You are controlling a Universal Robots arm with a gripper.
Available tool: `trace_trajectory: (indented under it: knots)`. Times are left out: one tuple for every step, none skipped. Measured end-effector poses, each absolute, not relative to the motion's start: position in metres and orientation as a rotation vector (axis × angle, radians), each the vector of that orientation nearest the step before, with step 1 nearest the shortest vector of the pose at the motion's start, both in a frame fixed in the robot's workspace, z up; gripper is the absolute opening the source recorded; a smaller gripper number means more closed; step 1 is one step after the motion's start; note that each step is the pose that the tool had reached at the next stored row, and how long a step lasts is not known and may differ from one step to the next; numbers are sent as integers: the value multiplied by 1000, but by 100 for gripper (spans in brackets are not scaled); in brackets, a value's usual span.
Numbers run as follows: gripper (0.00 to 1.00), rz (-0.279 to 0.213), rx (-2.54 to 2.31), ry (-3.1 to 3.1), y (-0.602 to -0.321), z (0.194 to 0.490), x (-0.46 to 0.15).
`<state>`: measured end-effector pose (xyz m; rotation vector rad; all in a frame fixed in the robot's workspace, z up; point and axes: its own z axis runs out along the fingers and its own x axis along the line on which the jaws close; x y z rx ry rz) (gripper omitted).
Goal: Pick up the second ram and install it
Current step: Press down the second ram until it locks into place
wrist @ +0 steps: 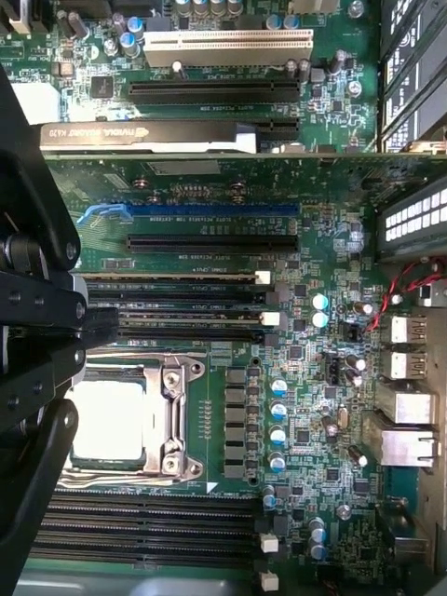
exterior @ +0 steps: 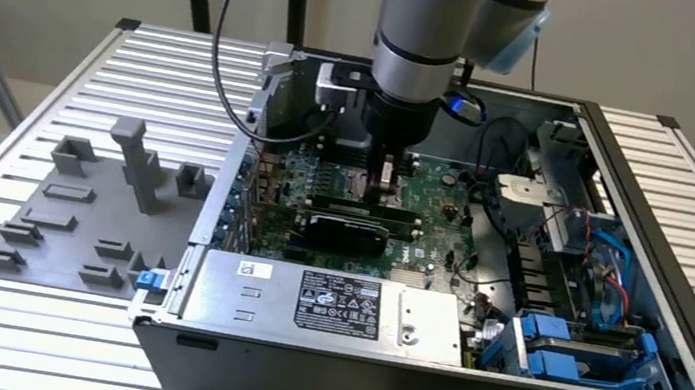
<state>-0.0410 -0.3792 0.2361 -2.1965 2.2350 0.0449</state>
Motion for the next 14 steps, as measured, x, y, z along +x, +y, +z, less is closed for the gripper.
trace_trajectory:
  knots:
    - [0,45,-2196,2235,-379,235,-41]
    - [0,45,-2196,2236,-379,233,-41]
    - [0,45,-2195,2236,-379,232,-41]
    - [0,44,-2195,2237,-379,230,-41]
    - [0,44,-2196,2238,-379,229,-41]
    - [0,44,-2195,2238,-379,227,-41]
    - [0,44,-2195,2239,-379,225,-41]
    - [0,44,-2195,2239,-379,224,-41]
    - [0,44,-2195,2240,-379,224,-41]
    - [0,45,-2196,2240,-379,225,-41]
    - [0,50,-2195,2239,-379,227,-41]
    - [0,52,-2194,2240,-379,231,-40]
    - [0,52,-2196,2241,-379,236,-39]
    - [0,54,-2197,2242,-379,239,-39]
